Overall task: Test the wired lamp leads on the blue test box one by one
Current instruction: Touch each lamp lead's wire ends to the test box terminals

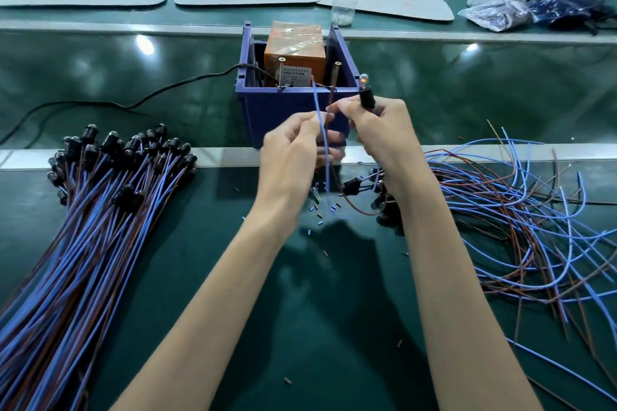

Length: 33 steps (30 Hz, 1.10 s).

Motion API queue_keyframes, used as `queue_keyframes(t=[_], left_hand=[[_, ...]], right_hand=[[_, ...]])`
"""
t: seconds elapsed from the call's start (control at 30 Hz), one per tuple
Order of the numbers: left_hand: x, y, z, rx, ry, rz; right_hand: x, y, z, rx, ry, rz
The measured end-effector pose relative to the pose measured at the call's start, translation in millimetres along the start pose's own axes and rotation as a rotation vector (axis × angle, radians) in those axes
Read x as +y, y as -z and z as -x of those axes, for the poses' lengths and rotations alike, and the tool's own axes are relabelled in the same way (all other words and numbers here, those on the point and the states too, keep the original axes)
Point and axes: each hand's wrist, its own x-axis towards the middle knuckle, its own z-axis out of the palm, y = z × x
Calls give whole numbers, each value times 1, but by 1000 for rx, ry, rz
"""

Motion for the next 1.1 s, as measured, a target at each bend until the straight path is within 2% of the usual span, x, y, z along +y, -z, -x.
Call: queue_keyframes(t=[0.17,0.4,0.57,0.63,0.73,0.83,0.97,1.1], left_hand=[[4,-8,10,-122,87,191],[0,-13,17,-191,120,-27],[2,-11,17,-326,123,-190],[2,-10,17,-341,119,-218],[2,-9,17,-344,114,-228],[2,-9,18,-361,111,-245],[1,-10,17,-371,113,-284],[0,-7,13,-385,105,-327]], right_hand=[[-9,9,-2,108,-81,-39],[-9,31,0,318,-122,197],[-16,47,2,280,-56,-121],[-20,49,4,328,10,-154],[-24,47,6,426,162,48],[-21,43,6,424,241,322],[-13,40,0,406,105,569],[-1,50,-3,247,-111,785]])
